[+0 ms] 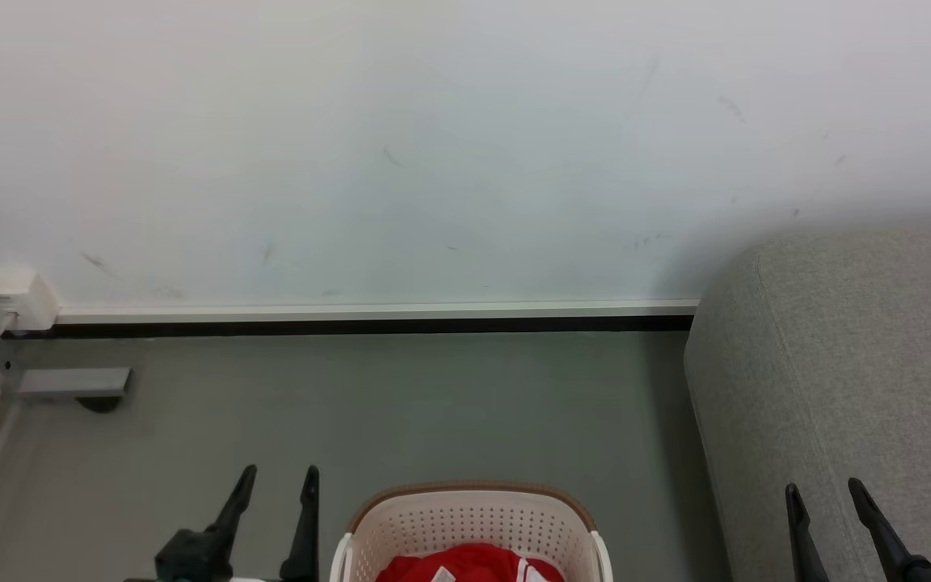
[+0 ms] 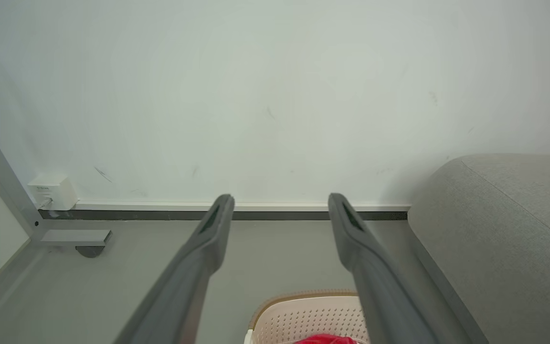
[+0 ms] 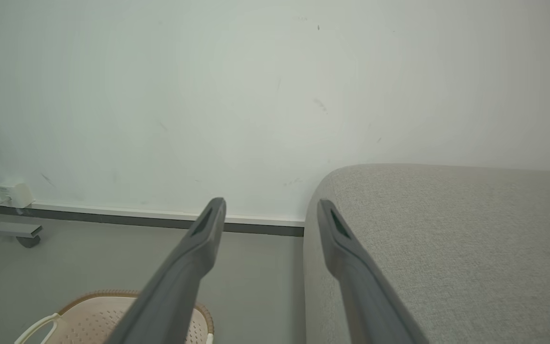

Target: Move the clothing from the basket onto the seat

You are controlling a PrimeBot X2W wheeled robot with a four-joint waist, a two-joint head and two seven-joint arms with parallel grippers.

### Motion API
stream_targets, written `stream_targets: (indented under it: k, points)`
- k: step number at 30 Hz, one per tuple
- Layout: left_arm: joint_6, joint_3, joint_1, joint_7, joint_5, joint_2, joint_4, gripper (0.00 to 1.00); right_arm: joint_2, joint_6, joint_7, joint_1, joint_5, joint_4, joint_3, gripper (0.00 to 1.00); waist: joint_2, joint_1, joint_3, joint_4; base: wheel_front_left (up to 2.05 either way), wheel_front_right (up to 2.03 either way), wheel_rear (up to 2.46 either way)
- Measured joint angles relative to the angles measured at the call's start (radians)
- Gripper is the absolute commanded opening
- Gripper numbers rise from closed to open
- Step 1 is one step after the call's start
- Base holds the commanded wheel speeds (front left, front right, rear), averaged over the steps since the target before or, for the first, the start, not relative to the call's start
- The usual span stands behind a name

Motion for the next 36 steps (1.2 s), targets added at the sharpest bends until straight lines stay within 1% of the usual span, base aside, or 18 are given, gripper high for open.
stream_targets:
  k: [4,8,18,36]
  points:
    - [-0.001,0.002,0.001,-0.006,0.028,-0.002,0.011,1.00,0.002,0.000,-0.006,0.001,-0.014,0.014,-0.013,1.00,0.0000,0.0000,0.000,0.003,0.00,0.00,0.00]
    - [-0.003,0.006,0.001,-0.008,0.030,-0.002,0.013,1.00,0.003,0.000,-0.008,0.002,-0.022,0.017,-0.018,1.00,0.0000,0.0000,0.000,0.004,0.00,0.00,0.00]
    - [-0.022,0.018,0.003,-0.008,-0.002,-0.006,0.018,1.00,0.005,0.000,-0.008,0.002,-0.022,0.019,-0.022,1.00,0.0000,0.0001,0.003,0.005,0.00,0.00,0.00]
    - [-0.023,0.021,0.003,-0.008,-0.001,-0.007,0.019,1.00,0.007,0.000,-0.008,0.002,-0.022,0.021,-0.018,1.00,0.0000,0.0000,0.012,0.004,0.00,0.00,0.00]
